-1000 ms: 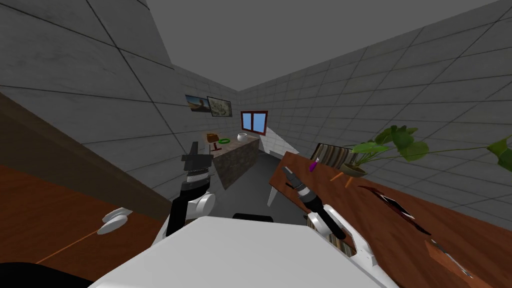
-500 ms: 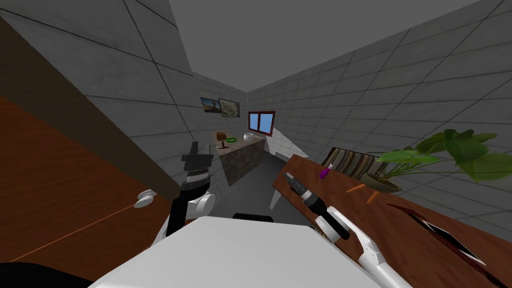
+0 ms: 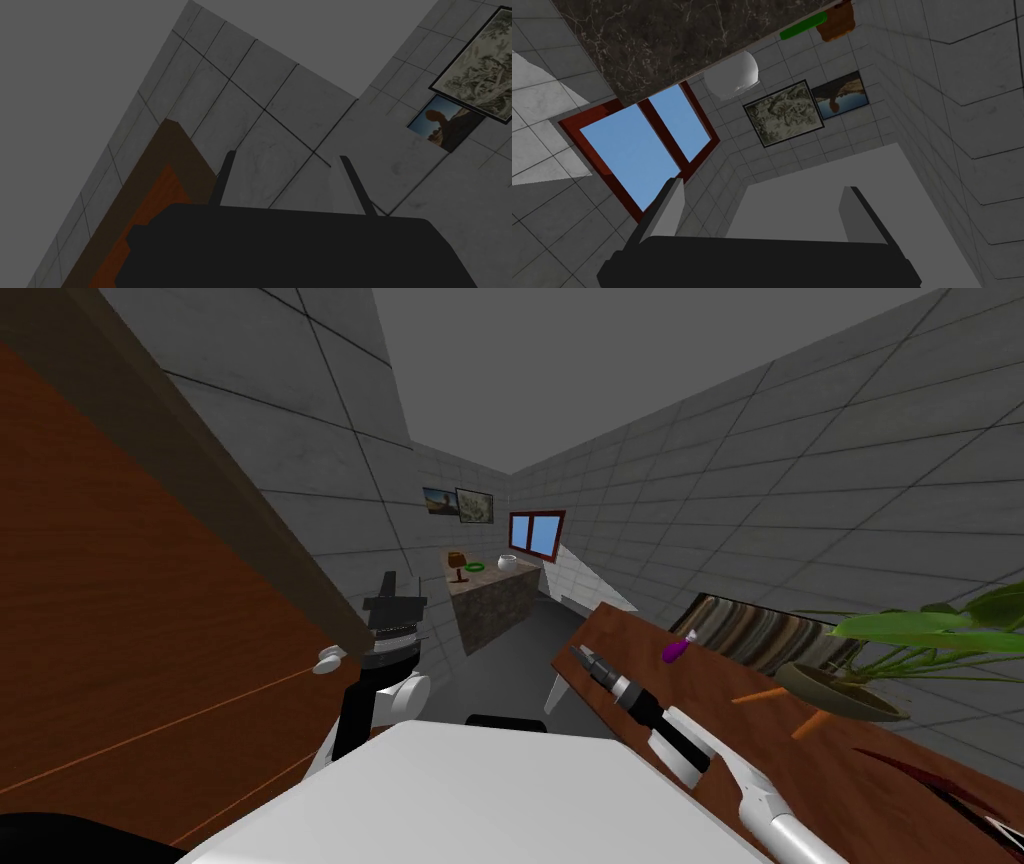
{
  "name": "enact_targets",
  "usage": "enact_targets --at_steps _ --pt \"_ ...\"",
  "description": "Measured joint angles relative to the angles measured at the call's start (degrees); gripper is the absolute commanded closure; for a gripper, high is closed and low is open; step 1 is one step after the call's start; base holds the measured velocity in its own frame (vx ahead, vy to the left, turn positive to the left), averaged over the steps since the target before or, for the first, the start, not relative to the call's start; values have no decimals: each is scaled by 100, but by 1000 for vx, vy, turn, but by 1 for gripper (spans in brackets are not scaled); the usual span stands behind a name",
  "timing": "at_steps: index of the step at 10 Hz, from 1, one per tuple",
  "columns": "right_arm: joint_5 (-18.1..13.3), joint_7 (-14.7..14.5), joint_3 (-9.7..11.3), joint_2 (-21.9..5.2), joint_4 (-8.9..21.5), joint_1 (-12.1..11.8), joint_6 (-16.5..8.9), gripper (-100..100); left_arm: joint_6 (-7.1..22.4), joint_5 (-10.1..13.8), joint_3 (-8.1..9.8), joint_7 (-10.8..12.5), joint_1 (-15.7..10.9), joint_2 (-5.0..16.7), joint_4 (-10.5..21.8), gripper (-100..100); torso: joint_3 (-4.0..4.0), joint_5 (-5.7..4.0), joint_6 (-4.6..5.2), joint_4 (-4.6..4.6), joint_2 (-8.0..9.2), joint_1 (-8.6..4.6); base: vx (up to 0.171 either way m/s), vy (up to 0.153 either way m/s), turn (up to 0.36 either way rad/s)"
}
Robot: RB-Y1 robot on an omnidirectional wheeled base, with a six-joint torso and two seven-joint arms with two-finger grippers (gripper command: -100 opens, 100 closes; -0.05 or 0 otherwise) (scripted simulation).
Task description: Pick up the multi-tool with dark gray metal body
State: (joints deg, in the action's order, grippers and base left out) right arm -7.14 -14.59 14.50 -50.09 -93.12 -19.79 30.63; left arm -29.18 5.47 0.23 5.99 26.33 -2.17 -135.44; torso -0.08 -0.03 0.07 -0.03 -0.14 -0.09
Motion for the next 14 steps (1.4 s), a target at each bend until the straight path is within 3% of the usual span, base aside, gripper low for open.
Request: enact_targets --at_steps 4,7,9,11,14 --pt "-118 -52 378 -581 741 21 -19 -100 0 0 0 0 0 0 0 0 -1 1 -2 0 -2 2 5 -23 233" --pt "-175 -88 540 -761 1101 6 -24 -100 0 0 0 0 0 0 0 0 0 3 -2 0 -1 10 1 -5 137" --pt "-259 -135 754 -829 1585 103 50 -100 0 0 0 0 0 0 0 0 3 3 2 1 6 17 -21 20 135" --pt "-291 -109 902 -1060 1922 87 83 -100 0 0 0 0 0 0 0 0 7 6 1 3 13 24 -32 33 137" --pt "-356 -100 1122 -1267 2216 29 25 -100 0 0 0 0 0 0 0 0 7 5 3 3 12 22 -27 27 114"
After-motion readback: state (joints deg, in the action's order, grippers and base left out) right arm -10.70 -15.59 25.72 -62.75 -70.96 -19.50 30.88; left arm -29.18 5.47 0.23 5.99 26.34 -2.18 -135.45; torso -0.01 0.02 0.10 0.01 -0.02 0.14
